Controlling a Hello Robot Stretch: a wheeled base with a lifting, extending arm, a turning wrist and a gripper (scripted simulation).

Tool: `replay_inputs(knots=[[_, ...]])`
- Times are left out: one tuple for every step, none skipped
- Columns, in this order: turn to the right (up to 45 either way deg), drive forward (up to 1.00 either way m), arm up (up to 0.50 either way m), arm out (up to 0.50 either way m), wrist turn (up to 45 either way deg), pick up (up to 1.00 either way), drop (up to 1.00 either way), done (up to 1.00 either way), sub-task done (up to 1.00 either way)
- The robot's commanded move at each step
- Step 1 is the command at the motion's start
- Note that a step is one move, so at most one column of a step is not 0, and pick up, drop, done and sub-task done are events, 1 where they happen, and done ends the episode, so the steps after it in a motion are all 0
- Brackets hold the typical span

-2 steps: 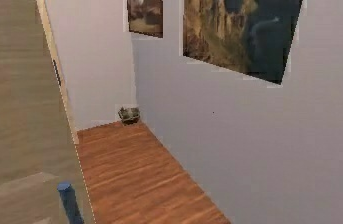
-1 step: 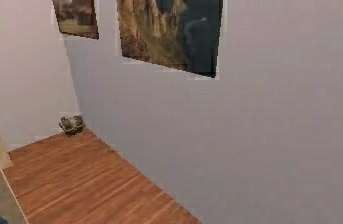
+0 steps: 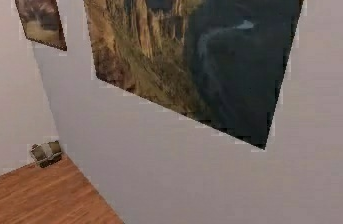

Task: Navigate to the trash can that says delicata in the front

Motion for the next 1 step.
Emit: replay_inputs(knots=[[-36.0, 0.00, 0.00, 0.00, 0.0, 0.00, 0.00, 0.00, 0.00]])
